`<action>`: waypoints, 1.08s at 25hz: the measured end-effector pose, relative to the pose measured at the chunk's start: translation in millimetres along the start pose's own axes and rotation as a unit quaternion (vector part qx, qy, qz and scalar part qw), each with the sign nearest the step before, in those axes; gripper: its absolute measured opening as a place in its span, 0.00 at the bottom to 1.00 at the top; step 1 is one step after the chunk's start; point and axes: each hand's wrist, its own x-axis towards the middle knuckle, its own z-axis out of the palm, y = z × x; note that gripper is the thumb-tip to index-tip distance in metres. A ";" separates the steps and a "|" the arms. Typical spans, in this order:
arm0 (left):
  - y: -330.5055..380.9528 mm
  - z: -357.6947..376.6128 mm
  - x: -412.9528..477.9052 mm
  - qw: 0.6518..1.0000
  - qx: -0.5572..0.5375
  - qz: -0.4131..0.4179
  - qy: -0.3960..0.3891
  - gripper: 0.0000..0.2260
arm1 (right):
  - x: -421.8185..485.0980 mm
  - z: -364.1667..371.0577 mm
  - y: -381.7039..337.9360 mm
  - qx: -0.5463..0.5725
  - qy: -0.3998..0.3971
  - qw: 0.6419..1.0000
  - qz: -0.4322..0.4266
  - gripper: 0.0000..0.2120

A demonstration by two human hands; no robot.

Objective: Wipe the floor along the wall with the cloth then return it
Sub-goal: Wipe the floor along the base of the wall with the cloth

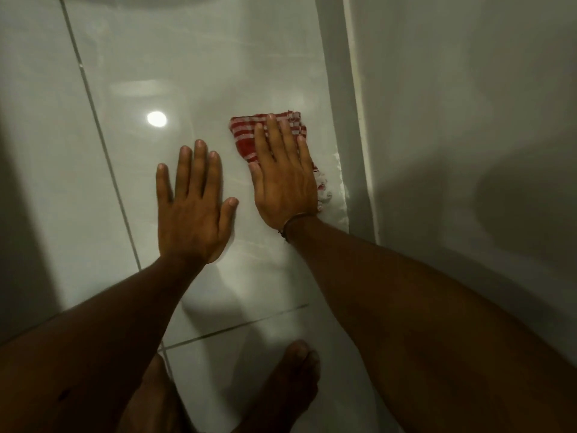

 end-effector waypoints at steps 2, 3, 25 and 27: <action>-0.4 -0.9 -1.1 1.000 -0.007 -0.001 -0.003 0.36 | 14.4 -6.6 13.9 0.002 0.012 1.000 0.022 0.30; 0.2 -1.1 -1.5 1.000 -0.008 -0.003 -0.004 0.36 | 23.2 -9.6 23.1 -0.003 0.021 0.999 0.039 0.30; -6.5 8.7 -1.5 1.000 -0.014 0.006 0.024 0.36 | -115.6 5.9 40.9 0.068 0.016 0.988 0.138 0.29; -6.6 8.5 -0.8 1.000 -0.017 0.009 0.023 0.36 | -144.2 10.4 41.5 0.049 0.003 0.989 0.143 0.29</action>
